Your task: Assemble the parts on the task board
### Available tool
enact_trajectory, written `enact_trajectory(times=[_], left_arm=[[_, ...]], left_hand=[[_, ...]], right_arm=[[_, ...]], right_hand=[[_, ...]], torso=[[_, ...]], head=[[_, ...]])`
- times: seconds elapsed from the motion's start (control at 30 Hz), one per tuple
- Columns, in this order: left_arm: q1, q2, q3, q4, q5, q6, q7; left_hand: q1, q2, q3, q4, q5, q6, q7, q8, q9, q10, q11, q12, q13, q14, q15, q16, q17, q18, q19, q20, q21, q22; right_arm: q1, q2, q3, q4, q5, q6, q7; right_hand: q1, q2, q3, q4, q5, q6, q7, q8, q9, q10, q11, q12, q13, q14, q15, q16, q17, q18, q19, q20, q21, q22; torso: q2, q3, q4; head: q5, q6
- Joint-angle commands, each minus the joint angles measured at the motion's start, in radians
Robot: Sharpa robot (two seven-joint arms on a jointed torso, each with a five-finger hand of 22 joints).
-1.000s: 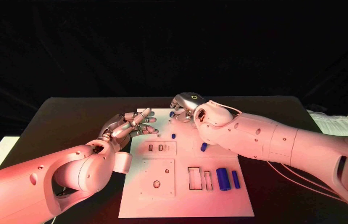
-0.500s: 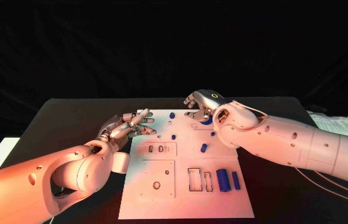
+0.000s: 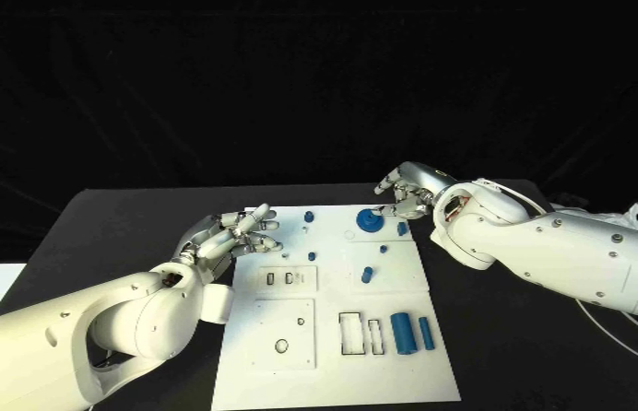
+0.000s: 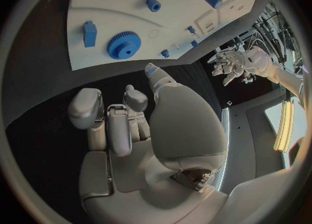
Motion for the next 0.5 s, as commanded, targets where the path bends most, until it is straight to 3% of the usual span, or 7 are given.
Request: enact_trajectory(times=[0.03, 0.3, 0.5], left_arm=[[0.001, 0.003, 0.001, -0.001, 0.005, 0.025, 0.003], [0.001, 0.007, 0.001, -0.004, 0.005, 0.029, 0.002], [0.001, 0.008, 0.001, -0.005, 0.005, 0.03, 0.002]], left_hand=[[0.004, 0.009, -0.004, -0.001, 0.003, -0.007, 0.002, -0.004, 0.0, -0.004, 0.0, 0.007, 0.001, -0.009, 0.0, 0.004, 0.002, 0.006, -0.009, 0.001, 0.004, 0.001], [0.004, 0.009, -0.004, -0.001, 0.003, -0.007, 0.002, -0.004, 0.0, -0.004, 0.0, 0.007, 0.001, -0.009, 0.0, 0.004, 0.002, 0.006, -0.009, 0.001, 0.004, 0.001], [0.004, 0.009, -0.004, -0.001, 0.003, -0.007, 0.002, -0.004, 0.0, -0.004, 0.0, 0.007, 0.001, -0.009, 0.0, 0.004, 0.002, 0.006, -0.009, 0.001, 0.004, 0.001]], right_arm=[[0.001, 0.005, 0.0, -0.013, 0.059, 0.1, -0.032], [-0.001, 0.034, 0.0, -0.041, 0.039, 0.131, -0.045], [-0.004, 0.061, -0.001, -0.067, 0.016, 0.138, -0.052]], right_hand=[[0.007, 0.011, -0.025, 0.012, 0.003, -0.017, 0.007, 0.009, 0.001, 0.0, 0.007, 0.089, 0.104, 0.081, 0.008, 0.023, 0.136, -0.02, 0.006, 0.006, 0.02, 0.028], [0.025, 0.022, -0.045, 0.024, 0.008, -0.035, 0.014, 0.02, 0.002, -0.005, 0.012, 0.128, 0.155, 0.085, 0.015, 0.041, 0.163, -0.023, 0.008, 0.012, 0.039, 0.053], [0.031, 0.029, -0.047, 0.025, 0.008, -0.036, 0.014, 0.024, 0.003, -0.004, 0.012, 0.135, 0.166, 0.086, 0.016, 0.045, 0.17, -0.024, 0.009, 0.013, 0.044, 0.059]], torso=[[0.001, -0.0002, -0.0013], [0.002, -0.0016, 0.0042], [0.001, -0.0022, 0.0027]], head=[[-0.003, 0.002], [-0.008, 0.0], [-0.006, -0.003]])
